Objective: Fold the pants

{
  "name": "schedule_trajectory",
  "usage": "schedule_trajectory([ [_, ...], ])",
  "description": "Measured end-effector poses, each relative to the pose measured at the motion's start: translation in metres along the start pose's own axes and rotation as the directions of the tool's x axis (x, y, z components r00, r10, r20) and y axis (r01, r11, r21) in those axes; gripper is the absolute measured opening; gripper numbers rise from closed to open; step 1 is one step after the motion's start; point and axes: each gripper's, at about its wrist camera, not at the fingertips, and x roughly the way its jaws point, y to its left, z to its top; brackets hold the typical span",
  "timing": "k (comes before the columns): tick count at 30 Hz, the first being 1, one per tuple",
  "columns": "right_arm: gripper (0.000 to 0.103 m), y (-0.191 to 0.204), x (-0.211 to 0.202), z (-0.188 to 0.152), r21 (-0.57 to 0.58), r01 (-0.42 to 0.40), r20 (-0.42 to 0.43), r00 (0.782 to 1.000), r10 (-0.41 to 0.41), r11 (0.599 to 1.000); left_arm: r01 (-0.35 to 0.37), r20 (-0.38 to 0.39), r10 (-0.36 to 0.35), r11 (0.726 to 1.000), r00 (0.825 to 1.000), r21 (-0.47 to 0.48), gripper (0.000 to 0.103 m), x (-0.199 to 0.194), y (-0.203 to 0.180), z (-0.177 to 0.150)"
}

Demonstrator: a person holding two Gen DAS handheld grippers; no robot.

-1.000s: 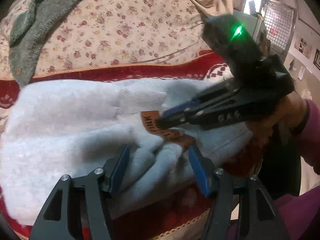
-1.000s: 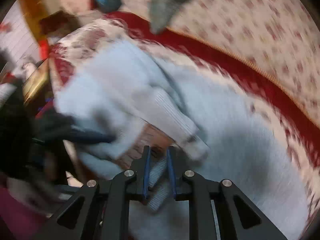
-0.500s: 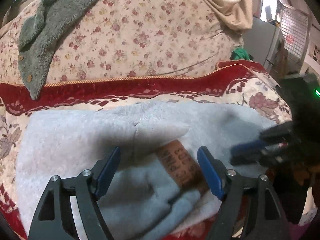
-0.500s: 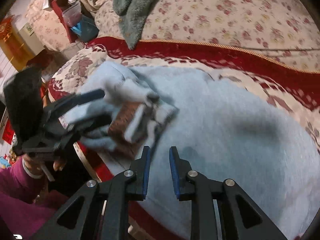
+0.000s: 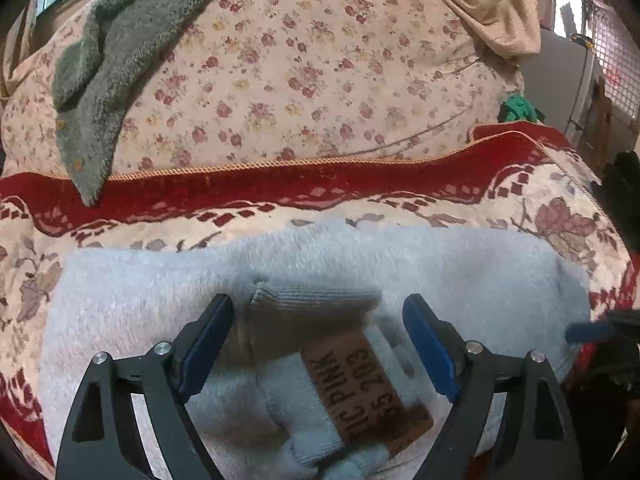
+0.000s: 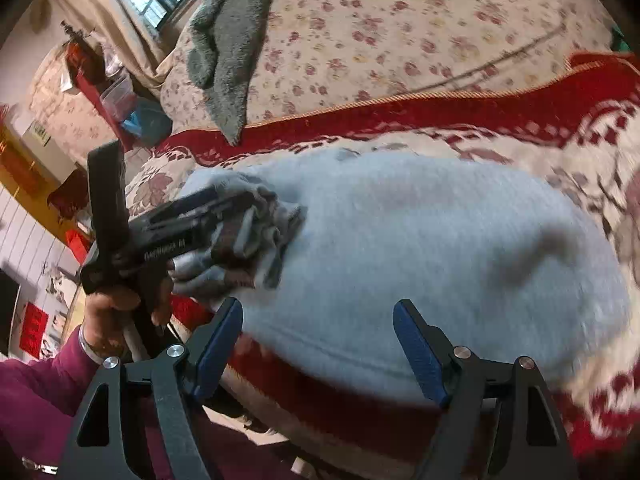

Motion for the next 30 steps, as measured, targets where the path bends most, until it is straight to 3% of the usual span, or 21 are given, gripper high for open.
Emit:
schedule_trajectory([
  [3,0.083,-0.008,-0.010,-0.010,0.033,0.001,-0.001,1.000,-0.001,0.999,-0.021,0.039,0.020,1.000,0.999,0.017,0.086,-0.007,-0.007,0.007],
  [10,0.083,-0.030,-0.022,-0.029,0.109,0.024,-0.015,1.000,-0.023,0.994,0.021,0.073,-0.025,0.998,0.997,0.051,0.091,-0.011,-0.032,0.021],
  [20,0.088,-0.056,-0.028,-0.048,0.239,0.029,0.003,1.000,-0.031,0.971,0.089,0.025,-0.092,0.990,0.995,0.107,0.091,0.009,-0.070,0.020],
  [24,0.093,-0.073,-0.026,-0.052,0.335,-0.011,0.058,0.998,-0.009,0.942,0.193,-0.051,-0.188,0.973,0.981,0.128,0.091,0.025,-0.083,0.026],
  [27,0.095,-0.084,-0.019,-0.055,0.404,-0.051,0.084,0.996,0.019,0.913,0.252,-0.097,-0.240,0.957,0.966,0.142,0.097,0.038,-0.092,0.031],
  [30,0.095,-0.090,-0.011,-0.057,0.430,-0.065,0.096,0.995,0.026,0.900,0.325,-0.155,-0.301,0.932,0.941,0.164,0.097,0.054,-0.106,0.038],
])
